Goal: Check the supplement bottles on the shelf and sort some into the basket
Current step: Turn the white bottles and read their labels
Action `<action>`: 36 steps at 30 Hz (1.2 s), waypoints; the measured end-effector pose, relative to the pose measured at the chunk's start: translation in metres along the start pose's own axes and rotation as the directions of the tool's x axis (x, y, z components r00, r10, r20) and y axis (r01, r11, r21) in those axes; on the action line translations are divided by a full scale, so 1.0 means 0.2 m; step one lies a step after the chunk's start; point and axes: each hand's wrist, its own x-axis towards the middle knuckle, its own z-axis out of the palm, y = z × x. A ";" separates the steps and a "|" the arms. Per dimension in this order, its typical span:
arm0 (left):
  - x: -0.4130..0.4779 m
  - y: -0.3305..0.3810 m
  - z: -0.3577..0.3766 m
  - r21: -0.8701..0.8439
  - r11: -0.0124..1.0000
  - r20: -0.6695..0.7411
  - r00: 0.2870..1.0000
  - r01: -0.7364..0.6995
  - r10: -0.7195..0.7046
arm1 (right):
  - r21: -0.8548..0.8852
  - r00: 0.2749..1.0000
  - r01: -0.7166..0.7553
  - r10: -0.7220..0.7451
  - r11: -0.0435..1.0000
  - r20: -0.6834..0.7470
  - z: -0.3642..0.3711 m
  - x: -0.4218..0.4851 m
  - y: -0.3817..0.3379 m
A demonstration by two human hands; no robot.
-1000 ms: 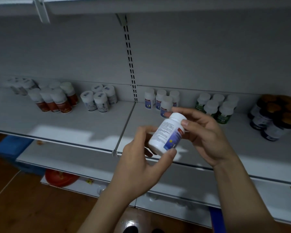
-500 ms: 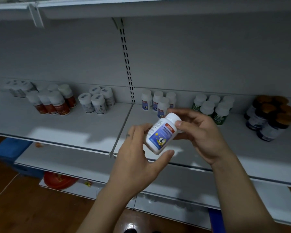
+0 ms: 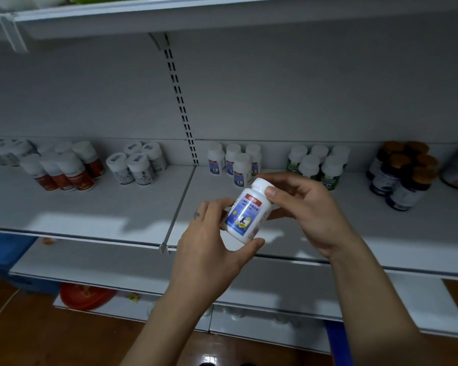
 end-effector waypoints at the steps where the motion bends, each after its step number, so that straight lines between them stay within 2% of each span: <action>1: 0.00 0.00 0.00 -0.004 1.000 0.007 1.000 0.005 -0.005 | -0.003 1.000 -0.002 0.002 1.000 0.007 -0.01 0.00 0.00; 8: 0.00 0.01 0.02 -0.084 0.995 0.011 0.999 0.051 -0.050 | 0.006 0.998 0.003 -0.003 1.000 0.056 -0.04 0.00 0.04; 12: 0.00 0.02 0.00 -0.199 0.978 0.042 0.998 0.059 -0.052 | 0.092 0.996 0.003 -0.012 0.996 0.087 -0.05 0.00 0.06; 16: 0.00 0.02 0.00 -0.218 0.976 0.051 0.999 0.017 -0.006 | 0.197 0.994 -0.016 -0.006 0.980 0.110 -0.06 0.00 0.06; 19: -0.01 0.01 0.01 -0.219 0.976 0.053 0.999 0.020 -0.008 | 0.241 0.997 -0.040 0.022 0.970 0.078 -0.05 0.01 0.06; 26: -0.01 -0.01 0.03 -0.061 0.996 0.068 0.995 -0.069 0.073 | 0.196 0.988 -0.147 0.151 0.970 -0.008 -0.01 0.01 0.09; 32: -0.03 -0.01 0.05 -0.054 0.994 0.042 0.995 -0.090 0.093 | 0.100 0.987 -0.154 0.158 0.983 -0.034 -0.01 0.01 0.08; 36: -0.03 0.02 0.06 -0.128 0.988 0.047 0.994 -0.090 0.096 | 0.053 0.990 -0.136 0.137 0.989 -0.023 -0.03 0.00 0.07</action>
